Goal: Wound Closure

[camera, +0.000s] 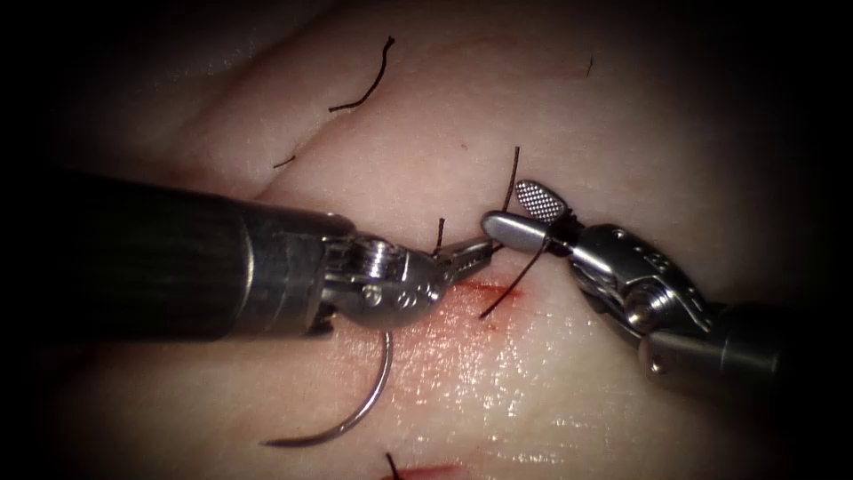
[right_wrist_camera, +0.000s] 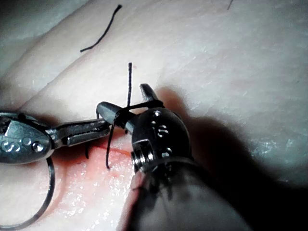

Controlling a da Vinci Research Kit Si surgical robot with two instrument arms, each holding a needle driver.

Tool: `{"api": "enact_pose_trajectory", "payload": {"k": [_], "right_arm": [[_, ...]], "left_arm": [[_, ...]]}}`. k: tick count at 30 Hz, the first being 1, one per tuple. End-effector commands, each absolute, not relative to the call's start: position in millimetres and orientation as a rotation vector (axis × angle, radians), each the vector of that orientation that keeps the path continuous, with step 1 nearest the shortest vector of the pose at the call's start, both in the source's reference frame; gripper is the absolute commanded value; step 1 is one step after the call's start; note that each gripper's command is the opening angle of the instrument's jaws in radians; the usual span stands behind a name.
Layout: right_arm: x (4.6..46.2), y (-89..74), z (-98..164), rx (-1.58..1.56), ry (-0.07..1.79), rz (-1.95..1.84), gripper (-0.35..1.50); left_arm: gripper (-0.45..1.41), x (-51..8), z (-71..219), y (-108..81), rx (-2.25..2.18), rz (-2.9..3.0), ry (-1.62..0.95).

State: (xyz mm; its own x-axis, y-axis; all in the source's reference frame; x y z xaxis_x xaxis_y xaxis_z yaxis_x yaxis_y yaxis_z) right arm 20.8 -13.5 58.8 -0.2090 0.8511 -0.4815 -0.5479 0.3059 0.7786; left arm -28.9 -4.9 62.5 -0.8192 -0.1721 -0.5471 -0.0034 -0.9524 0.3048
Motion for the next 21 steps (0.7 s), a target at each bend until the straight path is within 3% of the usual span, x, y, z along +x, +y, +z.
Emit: {"api": "enact_pose_trajectory", "payload": {"k": [1,4,8,9,21], "right_arm": [[21.9,-13.2,59.3,0.332,1.219,1.315,0.83],[22.8,-13.0,59.4,0.341,1.228,1.31,0.81],[23.2,-12.9,59.3,0.339,1.23,1.313,0.59],[23.2,-13.2,59.0,0.341,1.238,1.312,-0.35],[23.7,-17.0,58.2,0.208,1.252,1.384,-0.35]], "left_arm": [[-0.45,-29.4,63.0,-4.7,0.91,-2.877,-0.452],[-0.45,-29.4,63.1,-4.7,0.908,-2.877,-0.448],[-0.45,-29.4,63.1,-4.7,0.907,-2.876,-0.443],[-0.45,-29.2,63.0,-4.7,0.908,-2.875,-0.443],[-0.45,-28.0,62.8,-5.2,0.911,-2.905,-0.435]]}}
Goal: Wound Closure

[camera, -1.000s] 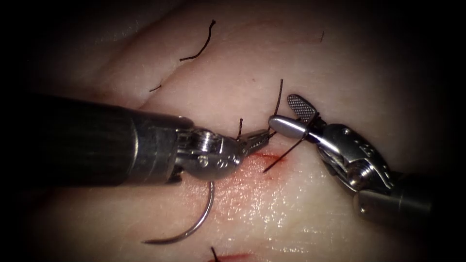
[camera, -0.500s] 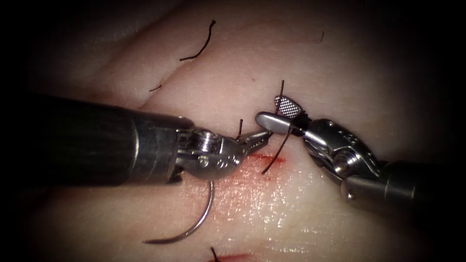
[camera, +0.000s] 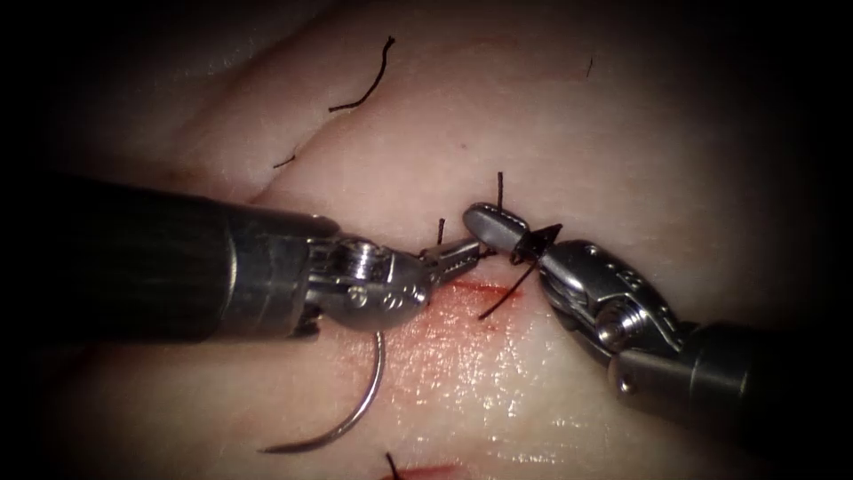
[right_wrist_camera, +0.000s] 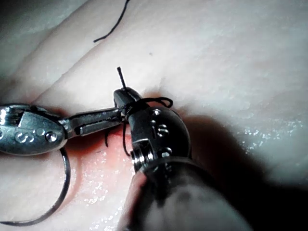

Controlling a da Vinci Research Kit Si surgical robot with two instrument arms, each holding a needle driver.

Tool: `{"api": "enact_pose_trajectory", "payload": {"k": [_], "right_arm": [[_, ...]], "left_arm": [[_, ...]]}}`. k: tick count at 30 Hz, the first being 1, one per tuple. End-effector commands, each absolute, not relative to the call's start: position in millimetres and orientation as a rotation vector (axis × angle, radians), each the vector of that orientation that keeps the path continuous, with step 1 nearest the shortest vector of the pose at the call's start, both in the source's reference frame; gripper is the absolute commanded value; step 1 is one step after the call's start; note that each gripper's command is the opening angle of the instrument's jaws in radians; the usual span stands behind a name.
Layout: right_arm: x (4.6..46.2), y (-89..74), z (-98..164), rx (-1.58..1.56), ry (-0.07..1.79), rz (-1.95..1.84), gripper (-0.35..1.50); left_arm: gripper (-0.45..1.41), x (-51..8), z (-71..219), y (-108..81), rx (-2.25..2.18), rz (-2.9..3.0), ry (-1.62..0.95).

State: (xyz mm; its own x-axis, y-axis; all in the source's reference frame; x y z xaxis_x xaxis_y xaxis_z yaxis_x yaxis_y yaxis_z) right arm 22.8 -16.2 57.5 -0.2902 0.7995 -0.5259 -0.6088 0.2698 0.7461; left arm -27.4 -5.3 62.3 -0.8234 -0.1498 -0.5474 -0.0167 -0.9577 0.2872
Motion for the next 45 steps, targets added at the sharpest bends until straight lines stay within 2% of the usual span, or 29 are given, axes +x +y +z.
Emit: {"api": "enact_pose_trajectory", "payload": {"k": [1,7,11,24,36,42,45], "right_arm": [[23.6,-17.5,58,0.202,1.259,1.381,-0.35],[22.6,-19.7,59,0.292,1.335,1.625,-0.35],[22.5,-20.1,59,0.546,1.349,1.775,-0.35],[22.6,-22.6,58,0.648,1.338,1.78,-0.35],[22.7,-24.1,57,0.525,1.372,1.615,-0.35],[23.2,-23.9,57,0.317,1.372,1.394,-0.35],[23.1,-23.4,56,0.044,1.322,1.104,-0.35]], "left_arm": [[-0.45,-27.7,63,-5.3,0.909,-2.905,-0.436],[-0.45,-24.9,63,-5.7,0.865,-2.956,-0.422],[-0.45,-24.0,63,-5.4,0.85,-2.972,-0.418],[-0.45,-20.7,59,2.4,0.833,-3.065,-0.407],[-0.45,-18.2,57,9.5,0.828,-3.091,-0.468],[-0.45,-17.5,58,13.6,0.82,-3.11,-0.478],[-0.45,-18.4,60,15.0,0.809,-3.119,-0.496]]}}
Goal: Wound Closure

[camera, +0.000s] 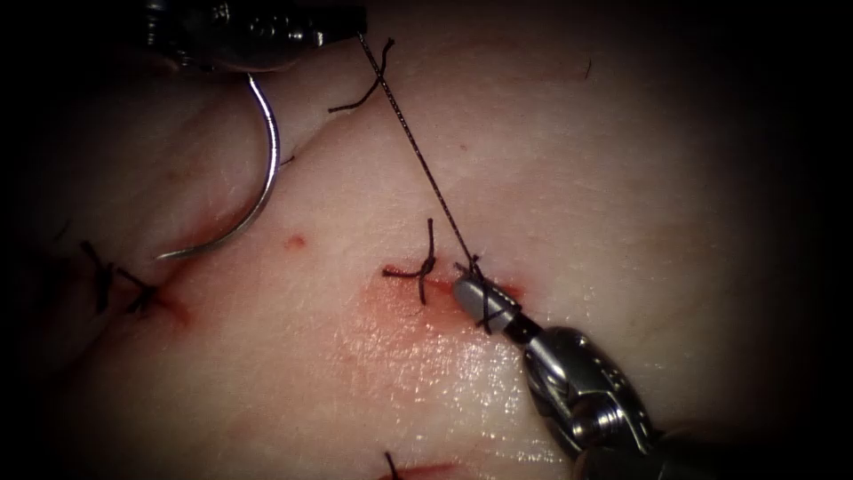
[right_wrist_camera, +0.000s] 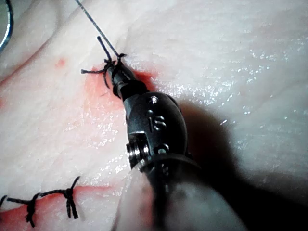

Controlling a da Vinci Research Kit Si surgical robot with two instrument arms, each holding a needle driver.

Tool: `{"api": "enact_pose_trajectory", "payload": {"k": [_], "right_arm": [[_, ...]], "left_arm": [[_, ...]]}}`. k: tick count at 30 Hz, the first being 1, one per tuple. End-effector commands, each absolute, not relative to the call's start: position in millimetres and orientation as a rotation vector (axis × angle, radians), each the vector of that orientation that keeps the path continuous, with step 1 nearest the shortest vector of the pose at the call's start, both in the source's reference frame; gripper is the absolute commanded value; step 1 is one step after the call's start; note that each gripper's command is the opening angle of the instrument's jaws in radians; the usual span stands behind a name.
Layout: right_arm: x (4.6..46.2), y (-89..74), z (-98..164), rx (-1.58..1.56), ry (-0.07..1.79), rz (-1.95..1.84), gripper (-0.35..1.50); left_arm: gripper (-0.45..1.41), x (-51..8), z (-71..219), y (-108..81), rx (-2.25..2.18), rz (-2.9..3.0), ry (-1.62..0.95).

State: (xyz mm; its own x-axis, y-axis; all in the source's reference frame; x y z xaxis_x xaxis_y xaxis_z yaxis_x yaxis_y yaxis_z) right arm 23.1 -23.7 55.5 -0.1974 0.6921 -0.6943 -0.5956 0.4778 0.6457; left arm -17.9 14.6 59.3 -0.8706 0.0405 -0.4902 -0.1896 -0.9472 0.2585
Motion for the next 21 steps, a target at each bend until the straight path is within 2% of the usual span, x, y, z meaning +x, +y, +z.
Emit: {"api": "enact_pose_trajectory", "payload": {"k": [1,7,19,21], "right_arm": [[23.0,-23.3,56.4,-0.008,1.309,1.034,-0.35],[22.5,-23.4,56.1,-0.2,1.267,0.769,-0.35],[23.5,-24.0,54.7,-0.153,1.203,0.79,-0.35],[24.2,-24.1,53.9,-0.247,1.149,0.614,-0.35]], "left_arm": [[-0.45,-18.8,60.1,15.2,-0.748,2.891,0.463],[-0.45,-19.9,62.4,16.0,-0.757,2.912,0.441],[-0.45,-20.0,62.9,17.8,-0.748,2.925,0.404],[-0.45,-20.1,62.8,18.3,-0.746,2.92,0.4]]}}
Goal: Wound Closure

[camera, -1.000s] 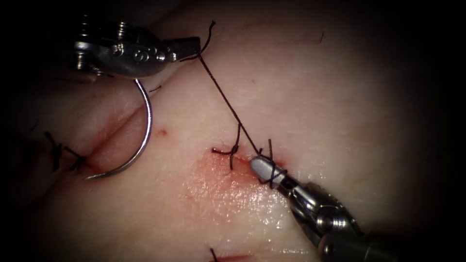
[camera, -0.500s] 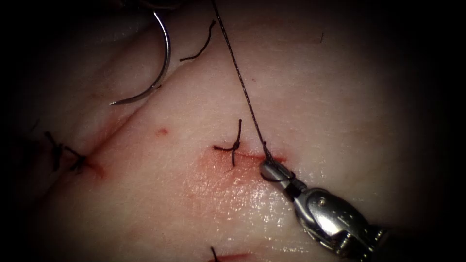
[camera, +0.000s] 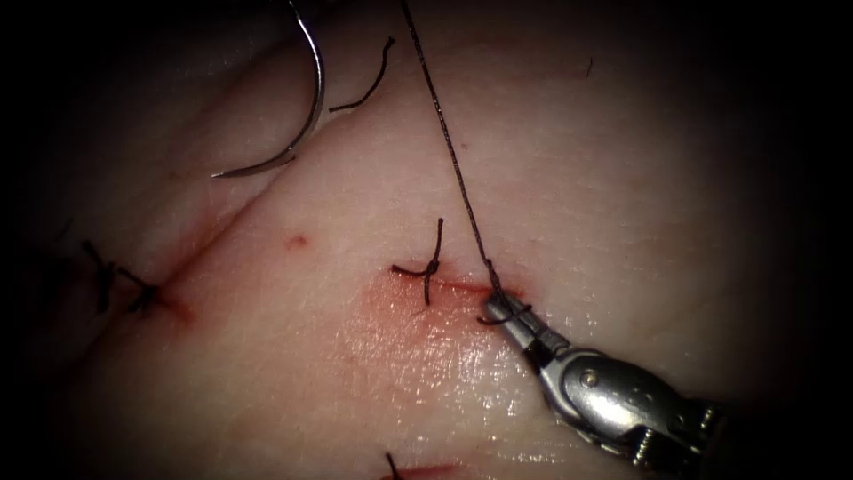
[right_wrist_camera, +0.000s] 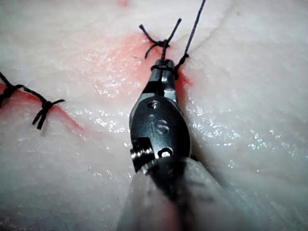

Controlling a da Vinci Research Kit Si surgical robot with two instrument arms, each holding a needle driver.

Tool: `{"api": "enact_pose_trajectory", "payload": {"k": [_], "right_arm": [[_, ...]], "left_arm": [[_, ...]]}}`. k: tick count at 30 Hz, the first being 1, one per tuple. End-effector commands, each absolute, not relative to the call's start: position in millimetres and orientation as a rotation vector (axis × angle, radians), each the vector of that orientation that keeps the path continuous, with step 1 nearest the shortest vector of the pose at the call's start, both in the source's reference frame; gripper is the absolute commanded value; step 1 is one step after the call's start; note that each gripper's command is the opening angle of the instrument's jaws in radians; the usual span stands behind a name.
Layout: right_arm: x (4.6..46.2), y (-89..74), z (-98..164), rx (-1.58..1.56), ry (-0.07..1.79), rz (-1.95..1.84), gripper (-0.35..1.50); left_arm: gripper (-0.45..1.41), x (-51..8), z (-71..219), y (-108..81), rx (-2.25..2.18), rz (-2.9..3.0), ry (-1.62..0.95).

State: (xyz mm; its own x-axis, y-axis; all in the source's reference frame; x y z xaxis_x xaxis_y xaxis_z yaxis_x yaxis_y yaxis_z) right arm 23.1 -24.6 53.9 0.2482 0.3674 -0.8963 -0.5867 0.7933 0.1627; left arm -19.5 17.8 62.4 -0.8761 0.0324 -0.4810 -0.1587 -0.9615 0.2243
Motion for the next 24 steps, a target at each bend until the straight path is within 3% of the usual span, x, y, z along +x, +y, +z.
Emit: {"api": "enact_pose_trajectory", "payload": {"k": [1,15,24], "right_arm": [[24.5,-24.4,53.5,-0.303,1.131,0.525,-0.35],[25.0,-25.6,53.0,-0.351,1.075,0.382,-0.35],[22.5,-27.9,53.2,-0.327,1.041,0.439,-0.35]], "left_arm": [[-0.45,-20.1,62.8,18.7,-0.747,2.917,0.399],[-0.45,-19.6,63.8,23.3,-0.756,2.862,0.462],[-0.45,-18.7,64.6,24.8,-0.74,2.861,0.48]]}}
